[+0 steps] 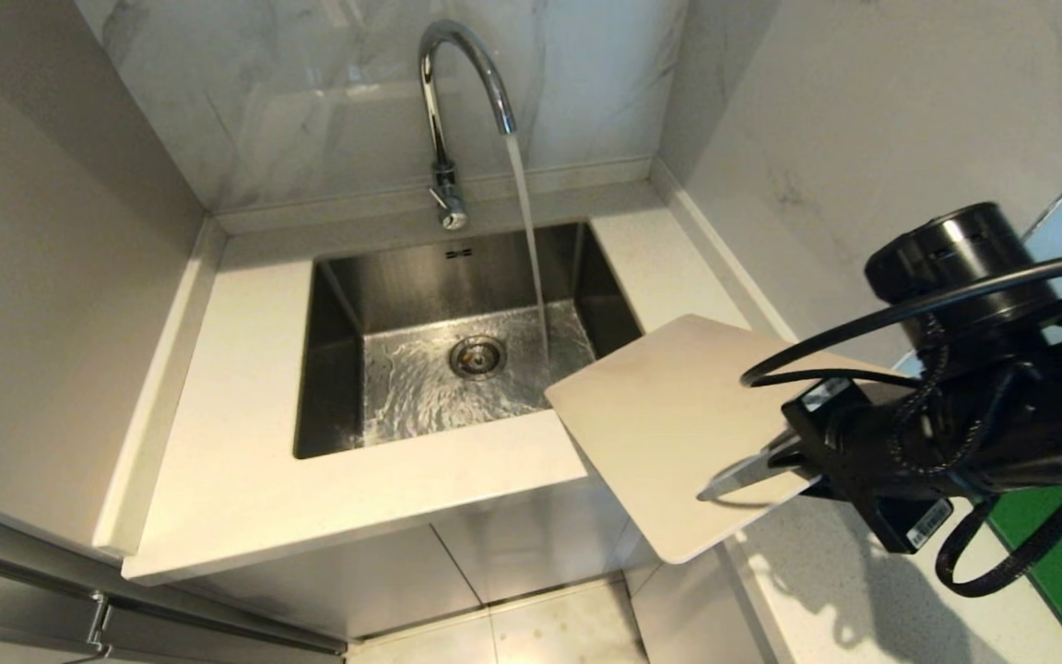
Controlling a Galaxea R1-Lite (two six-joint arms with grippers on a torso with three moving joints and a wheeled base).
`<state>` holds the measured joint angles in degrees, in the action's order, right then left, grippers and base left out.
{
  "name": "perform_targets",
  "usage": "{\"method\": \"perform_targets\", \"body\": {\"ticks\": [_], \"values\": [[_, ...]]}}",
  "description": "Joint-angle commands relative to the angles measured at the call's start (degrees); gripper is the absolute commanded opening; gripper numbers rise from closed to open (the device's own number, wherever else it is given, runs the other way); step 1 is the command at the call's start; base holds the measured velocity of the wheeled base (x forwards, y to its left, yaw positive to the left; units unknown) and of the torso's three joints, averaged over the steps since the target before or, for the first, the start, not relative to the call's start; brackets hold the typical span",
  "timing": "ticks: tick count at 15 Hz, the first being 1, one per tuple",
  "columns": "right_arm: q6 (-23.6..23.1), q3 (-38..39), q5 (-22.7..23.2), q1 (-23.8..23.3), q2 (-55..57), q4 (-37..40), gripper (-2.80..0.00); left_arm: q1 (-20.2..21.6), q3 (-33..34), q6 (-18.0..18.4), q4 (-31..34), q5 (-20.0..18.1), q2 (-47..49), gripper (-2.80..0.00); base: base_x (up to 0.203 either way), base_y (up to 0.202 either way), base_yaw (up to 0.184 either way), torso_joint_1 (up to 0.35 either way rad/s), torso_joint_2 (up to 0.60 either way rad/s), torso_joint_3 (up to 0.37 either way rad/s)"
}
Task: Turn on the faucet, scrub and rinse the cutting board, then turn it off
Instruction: Pick up the cutting board
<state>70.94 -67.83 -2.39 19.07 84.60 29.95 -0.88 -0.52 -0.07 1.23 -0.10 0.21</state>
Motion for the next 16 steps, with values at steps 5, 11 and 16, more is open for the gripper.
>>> {"method": "perform_targets", "body": {"ticks": [5,11,16], "values": [[-7.6,-0.8,1.1,0.1,-12.9,-2.3,-2.80,0.0,-0.1,0.0,0.0,0.0,0.1,-2.80,0.000,0.000,0.000,0.000,0.00,0.000],[-15.6,-10.5,14.3,0.2,-18.2,-3.4,-2.80,0.0,0.0,0.0,0.0,0.0,0.1,-2.80,0.000,0.000,0.000,0.000,0.00,0.000],[-32.5,-11.8,14.3,0.1,-16.9,0.9,-2.80,0.0,0.0,0.0,0.0,0.0,0.1,-2.80,0.000,0.000,0.000,0.000,0.00,0.000]]}}
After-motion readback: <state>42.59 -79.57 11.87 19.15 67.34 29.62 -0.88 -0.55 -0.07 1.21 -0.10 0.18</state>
